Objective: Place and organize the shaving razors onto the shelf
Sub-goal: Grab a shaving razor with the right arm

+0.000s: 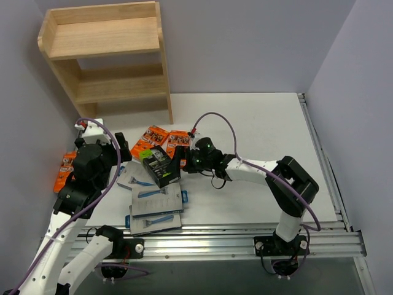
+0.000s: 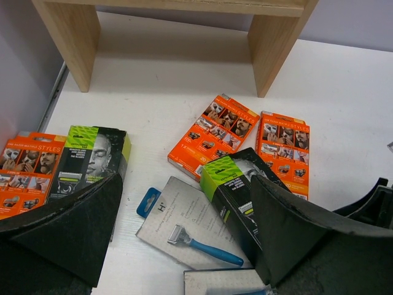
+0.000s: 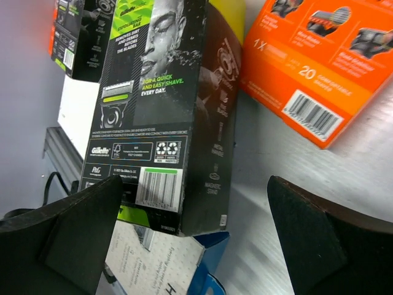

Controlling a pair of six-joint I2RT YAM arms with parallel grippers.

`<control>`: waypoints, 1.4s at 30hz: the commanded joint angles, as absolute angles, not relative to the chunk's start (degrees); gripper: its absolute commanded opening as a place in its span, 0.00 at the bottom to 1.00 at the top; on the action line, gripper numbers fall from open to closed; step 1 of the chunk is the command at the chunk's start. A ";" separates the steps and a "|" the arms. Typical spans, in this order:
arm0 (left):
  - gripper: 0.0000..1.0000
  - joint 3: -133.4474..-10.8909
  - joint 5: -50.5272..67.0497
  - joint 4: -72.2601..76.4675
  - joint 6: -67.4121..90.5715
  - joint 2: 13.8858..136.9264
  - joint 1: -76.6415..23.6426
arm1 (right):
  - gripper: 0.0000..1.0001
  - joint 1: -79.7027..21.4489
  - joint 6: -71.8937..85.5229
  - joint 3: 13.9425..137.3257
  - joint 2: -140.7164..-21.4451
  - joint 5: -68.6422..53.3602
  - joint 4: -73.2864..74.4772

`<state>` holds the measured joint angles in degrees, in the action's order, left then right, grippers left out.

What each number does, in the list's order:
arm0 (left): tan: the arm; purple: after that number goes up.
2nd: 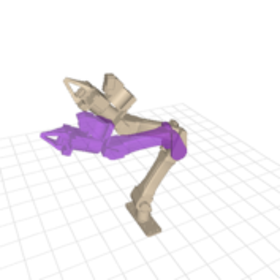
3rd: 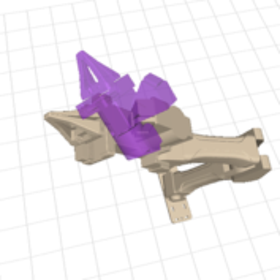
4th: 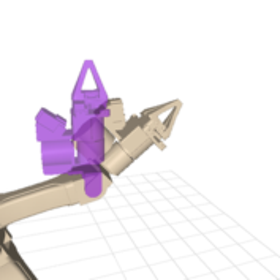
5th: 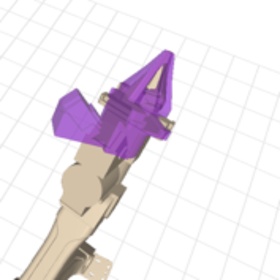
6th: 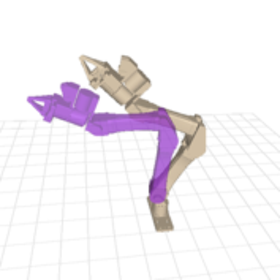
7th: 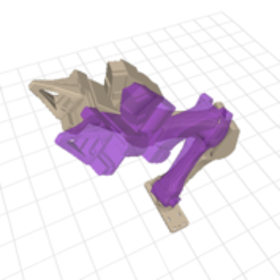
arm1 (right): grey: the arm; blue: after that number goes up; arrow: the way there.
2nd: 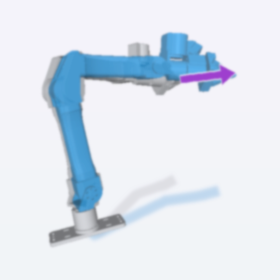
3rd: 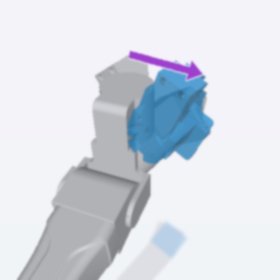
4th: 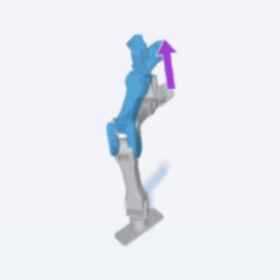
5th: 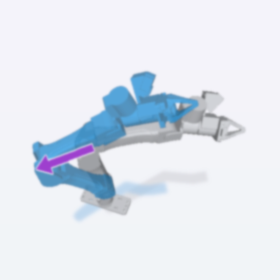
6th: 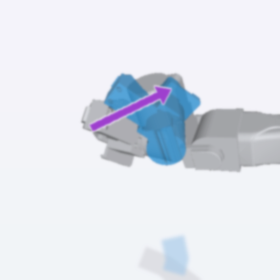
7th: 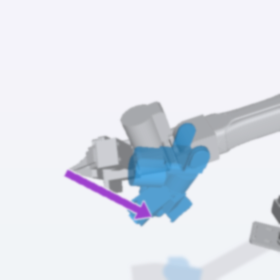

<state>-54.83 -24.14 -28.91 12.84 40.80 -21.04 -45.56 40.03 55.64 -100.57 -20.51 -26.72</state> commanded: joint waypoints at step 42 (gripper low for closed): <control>0.94 -56.51 -23.90 -27.77 12.39 40.08 -21.18 | 0.00 -42.63 66.27 59.15 -105.31 -42.98 -58.90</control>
